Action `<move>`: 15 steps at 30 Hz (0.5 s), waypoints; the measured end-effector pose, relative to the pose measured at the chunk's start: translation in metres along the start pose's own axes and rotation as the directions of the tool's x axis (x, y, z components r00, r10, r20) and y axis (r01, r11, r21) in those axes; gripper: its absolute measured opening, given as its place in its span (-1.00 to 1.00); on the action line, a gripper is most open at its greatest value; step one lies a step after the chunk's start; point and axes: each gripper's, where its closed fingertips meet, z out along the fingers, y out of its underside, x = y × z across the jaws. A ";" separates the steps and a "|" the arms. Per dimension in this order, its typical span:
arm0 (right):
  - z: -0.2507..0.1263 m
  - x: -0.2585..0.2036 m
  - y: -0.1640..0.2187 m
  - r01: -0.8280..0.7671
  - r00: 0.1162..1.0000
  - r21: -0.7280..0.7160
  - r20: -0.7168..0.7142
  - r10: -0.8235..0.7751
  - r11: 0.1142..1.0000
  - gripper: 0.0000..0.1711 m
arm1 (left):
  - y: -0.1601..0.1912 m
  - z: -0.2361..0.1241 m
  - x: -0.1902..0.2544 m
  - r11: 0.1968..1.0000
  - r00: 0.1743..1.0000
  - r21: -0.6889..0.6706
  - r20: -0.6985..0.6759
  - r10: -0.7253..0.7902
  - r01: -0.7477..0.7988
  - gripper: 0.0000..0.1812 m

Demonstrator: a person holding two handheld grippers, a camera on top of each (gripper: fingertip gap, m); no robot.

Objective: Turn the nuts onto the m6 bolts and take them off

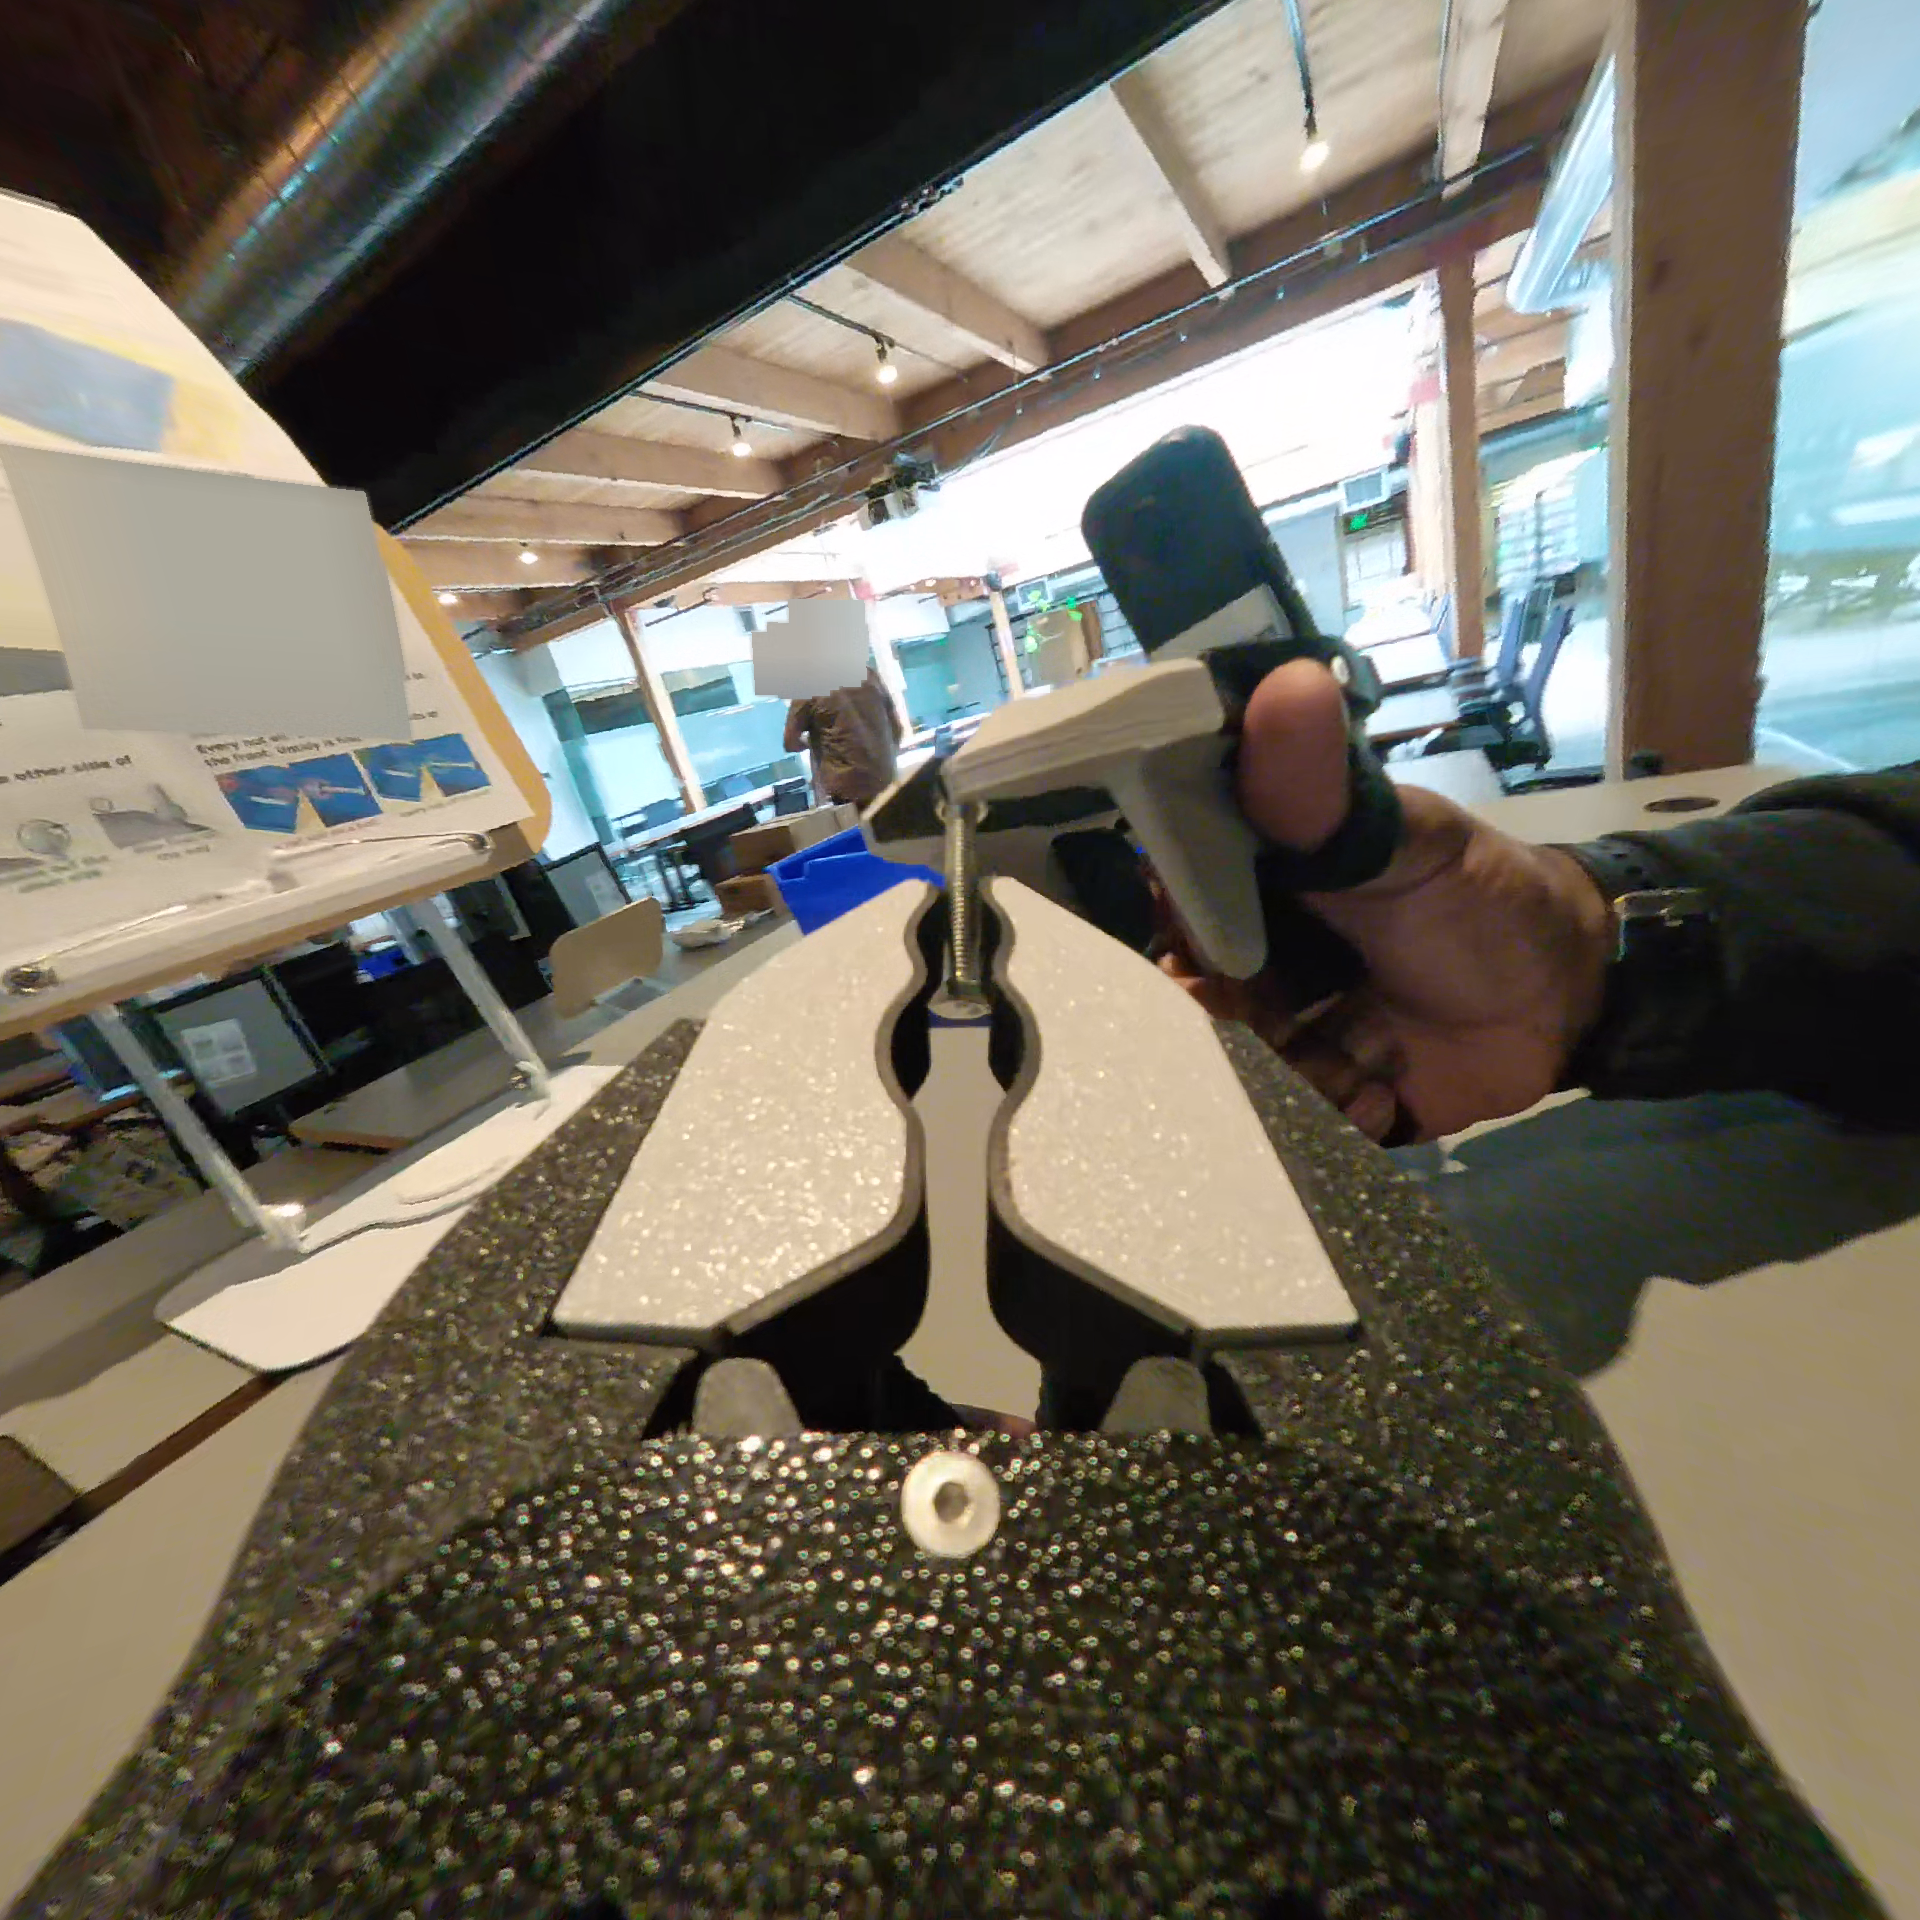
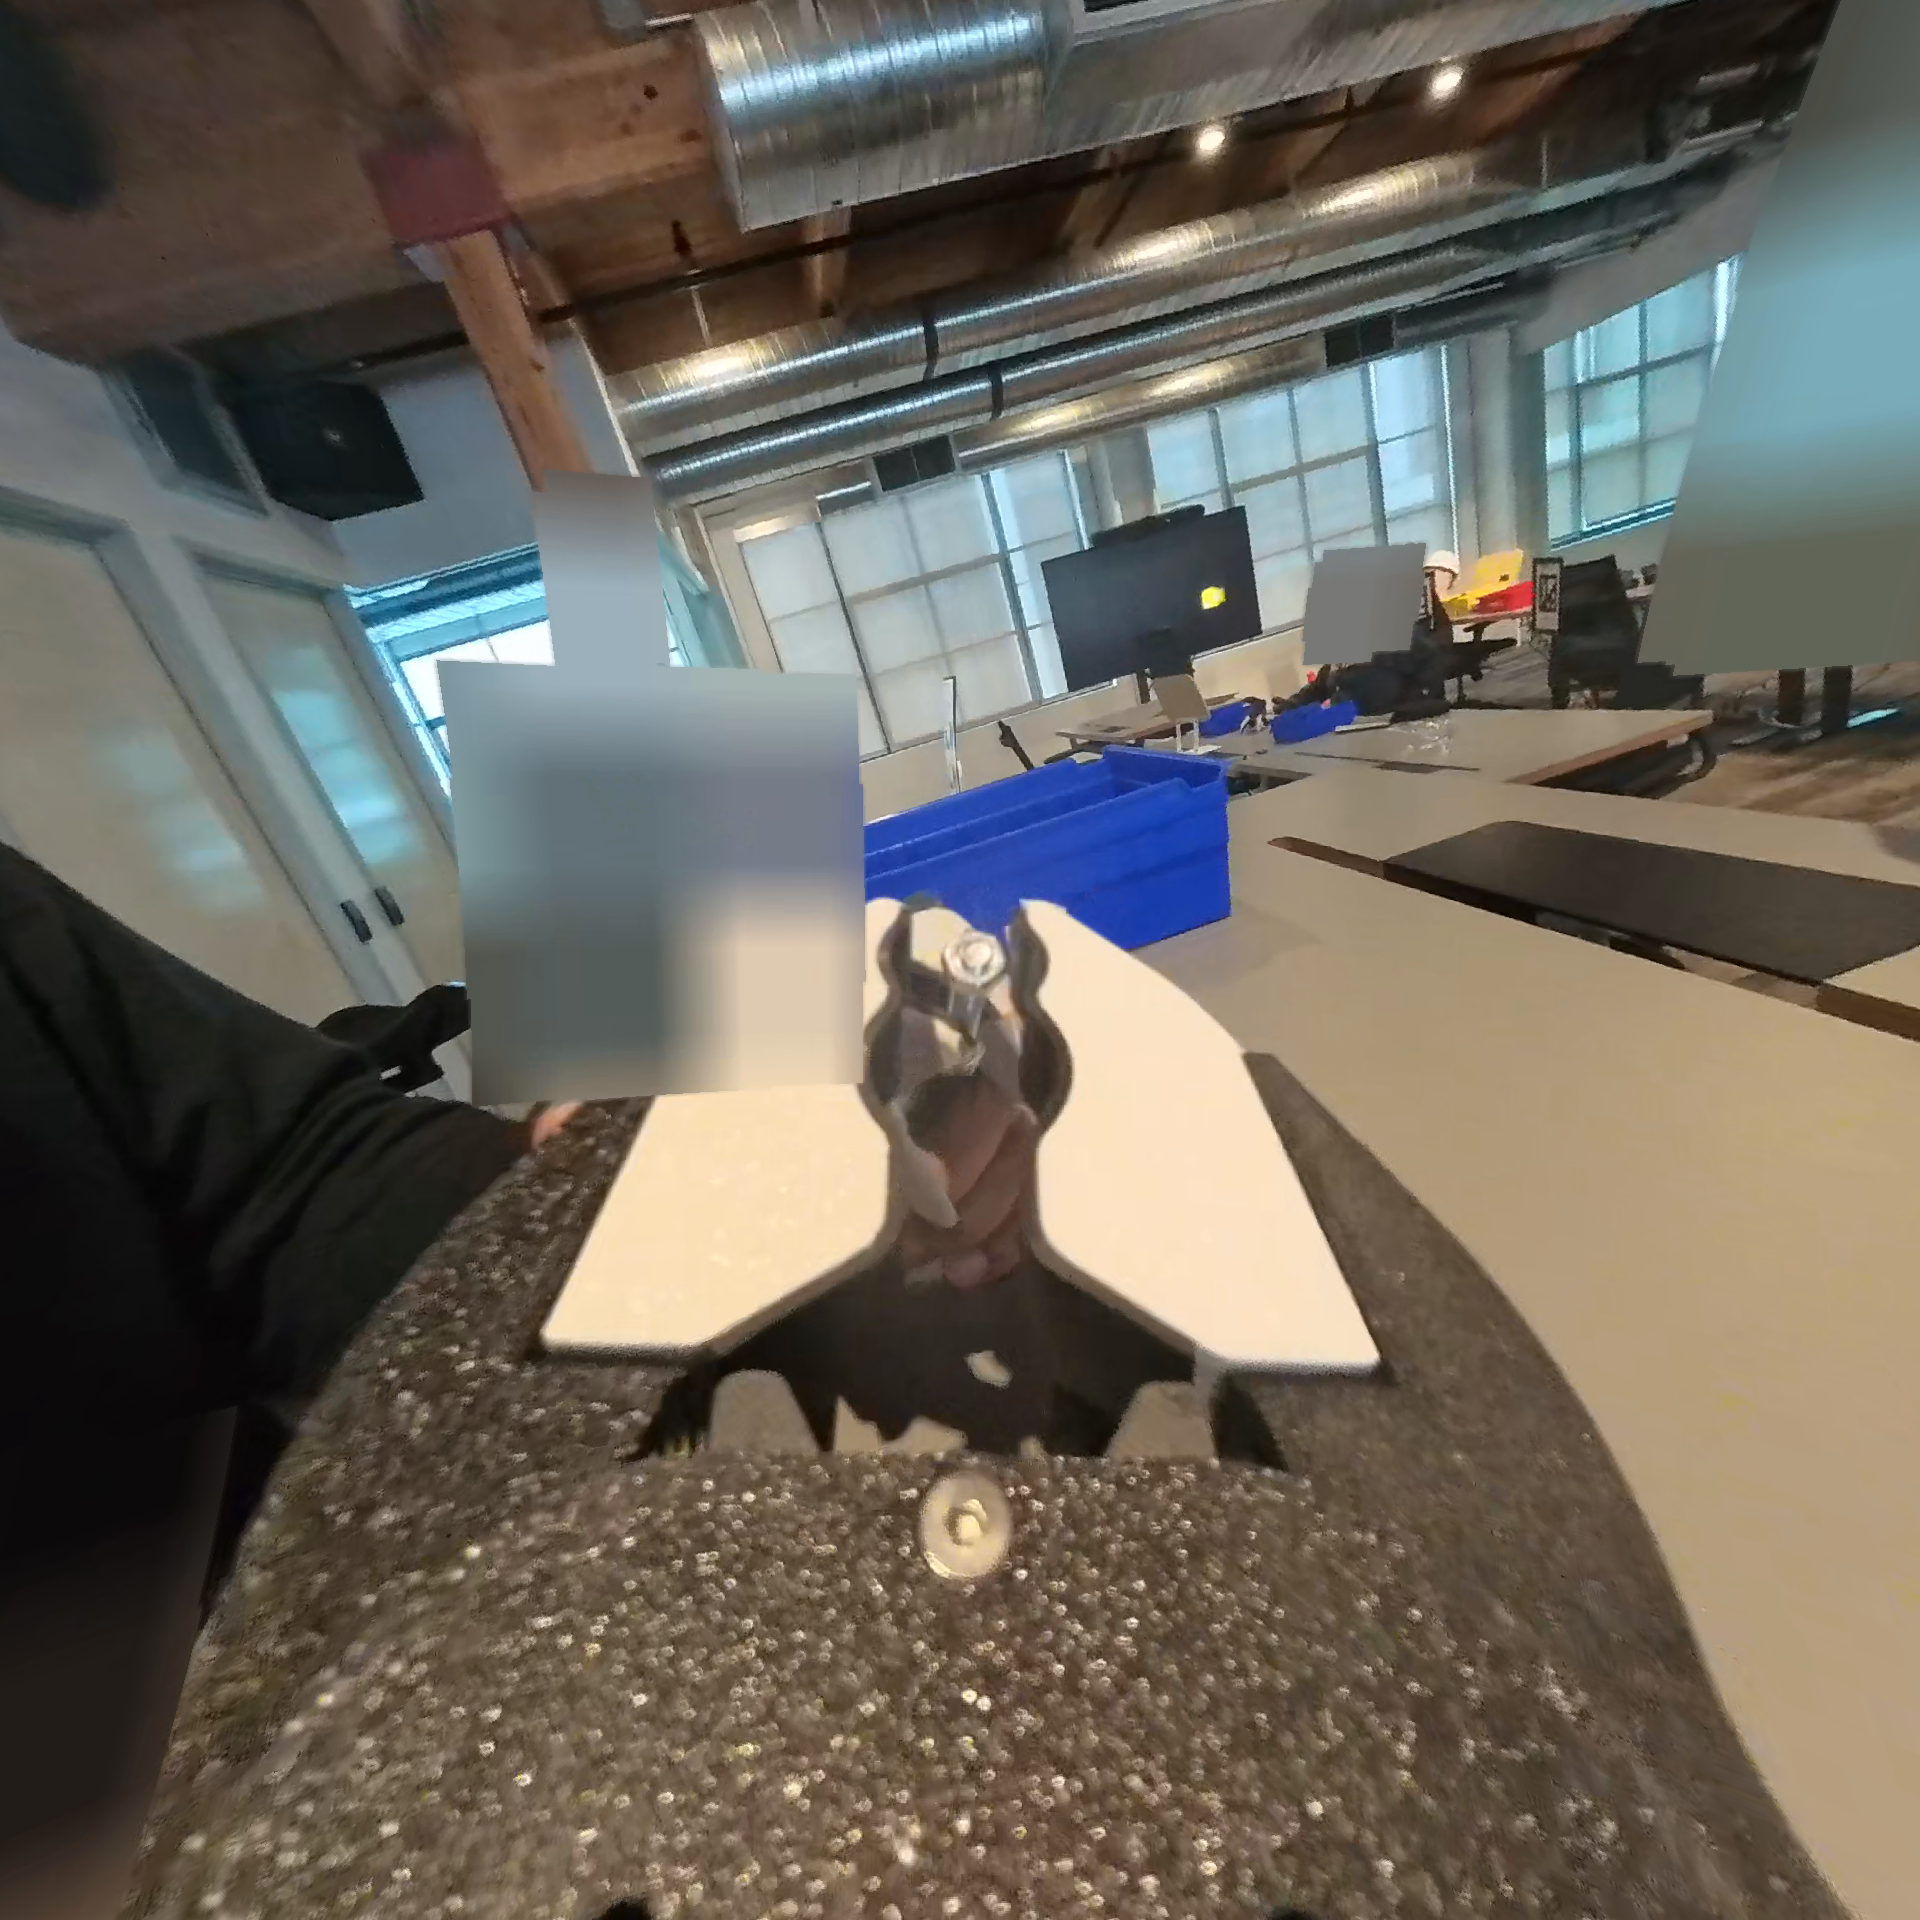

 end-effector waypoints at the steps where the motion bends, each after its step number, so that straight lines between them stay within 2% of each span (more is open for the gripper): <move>1: 0.000 -0.001 0.000 0.009 1.000 -0.003 0.008 -0.009 1.000 -0.84 | -0.002 0.000 0.002 0.999 0.999 0.014 -0.019 -0.039 0.039 -0.94; 3: -0.001 -0.006 0.000 0.030 0.999 -0.008 0.045 -0.030 1.000 -0.88 | -0.005 -0.001 0.007 0.987 0.983 0.027 -0.094 -0.157 0.160 -0.95; 5: -0.003 -0.015 -0.001 0.058 0.992 -0.014 0.115 -0.056 0.998 -0.89 | -0.011 -0.003 0.015 0.948 0.929 0.033 -0.212 -0.304 0.318 -0.95; 7: -0.006 -0.027 0.000 0.106 0.976 -0.019 0.191 -0.101 0.994 -0.88 | -0.017 -0.007 0.026 0.872 0.815 0.001 -0.355 -0.457 0.489 -0.95; 9: -0.009 -0.041 0.003 0.165 0.950 -0.024 0.272 -0.152 0.986 -0.88 | -0.022 -0.013 0.038 0.764 0.641 -0.077 -0.494 -0.587 0.640 -0.94; 10: -0.010 -0.045 0.004 0.189 0.942 -0.024 0.289 -0.174 0.982 -0.88 | -0.023 -0.014 0.041 0.726 0.585 -0.099 -0.523 -0.620 0.681 -0.94; 11: -0.010 -0.044 0.004 0.203 0.941 -0.019 0.281 -0.190 0.979 -0.88 | -0.023 -0.013 0.041 0.719 0.583 -0.090 -0.521 -0.624 0.689 -0.95; 12: -0.010 -0.042 0.002 0.206 0.945 -0.009 0.260 -0.197 0.978 -0.88 | -0.022 -0.011 0.038 0.734 0.616 -0.064 -0.498 -0.611 0.676 -0.95; 15: -0.011 -0.032 -0.010 0.141 0.969 0.051 0.197 -0.149 0.989 -0.74 | -0.023 -0.006 0.024 0.812 0.758 0.035 -0.384 -0.527 0.583 -0.95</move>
